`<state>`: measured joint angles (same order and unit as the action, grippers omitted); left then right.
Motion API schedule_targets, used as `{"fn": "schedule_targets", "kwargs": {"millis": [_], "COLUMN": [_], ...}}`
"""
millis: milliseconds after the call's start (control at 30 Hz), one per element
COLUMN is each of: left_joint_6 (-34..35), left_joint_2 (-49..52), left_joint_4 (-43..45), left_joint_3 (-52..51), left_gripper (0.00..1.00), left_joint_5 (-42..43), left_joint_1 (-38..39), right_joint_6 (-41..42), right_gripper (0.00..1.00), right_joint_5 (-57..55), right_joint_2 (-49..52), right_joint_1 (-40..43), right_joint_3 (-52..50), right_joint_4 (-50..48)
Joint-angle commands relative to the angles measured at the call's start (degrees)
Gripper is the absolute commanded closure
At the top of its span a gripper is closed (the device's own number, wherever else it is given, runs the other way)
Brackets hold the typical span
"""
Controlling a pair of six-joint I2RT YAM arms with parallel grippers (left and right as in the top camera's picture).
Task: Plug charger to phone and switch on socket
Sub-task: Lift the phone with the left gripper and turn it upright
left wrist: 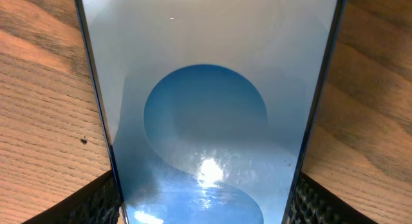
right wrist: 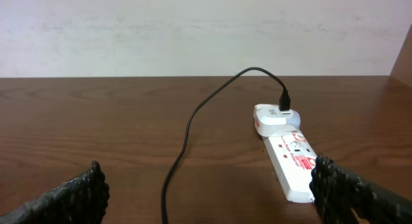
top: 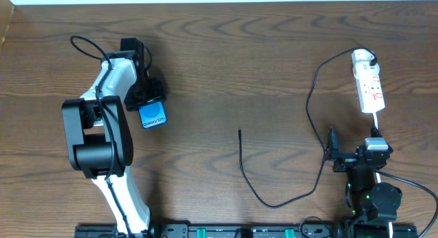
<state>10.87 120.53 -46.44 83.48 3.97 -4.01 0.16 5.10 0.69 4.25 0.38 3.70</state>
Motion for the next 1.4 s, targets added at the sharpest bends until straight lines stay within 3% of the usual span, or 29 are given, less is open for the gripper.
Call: {"fn": "schedule_targets", "kwargs": {"millis": [0,400,1000,1133,1367], "left_joint_6": [0.6,0.6,0.6,0.6,1.2], "left_joint_2": [4.5,3.2,-10.1,-12.7,-13.9], "left_joint_4": [-0.4,-4.0,-4.0,-4.0,-4.0], "left_joint_3": [-3.2,0.3,0.5,0.5,0.5], "left_gripper": [0.93,0.93,0.92,0.93,0.92], "left_joint_5": [0.1,0.1,2.1,9.2,30.4], "left_joint_1": [-0.1,-0.1,-0.1,-0.1,-0.1], "right_joint_6": [-0.7,-0.7,-0.7,-0.7,-0.7], "right_gripper": [0.01,0.01,0.01,0.01,0.01], "right_joint_5": [-0.3,-0.3,-0.3,-0.3,-0.3], "right_joint_2": [-0.4,-0.4,-0.4,-0.4,-0.4], "right_joint_1": [-0.3,-0.3,-0.3,-0.3,-0.3], "right_joint_3": [-0.1,-0.1,-0.1,-0.1,-0.1], "right_joint_4": [0.3,0.3,0.3,0.3,0.3]}}
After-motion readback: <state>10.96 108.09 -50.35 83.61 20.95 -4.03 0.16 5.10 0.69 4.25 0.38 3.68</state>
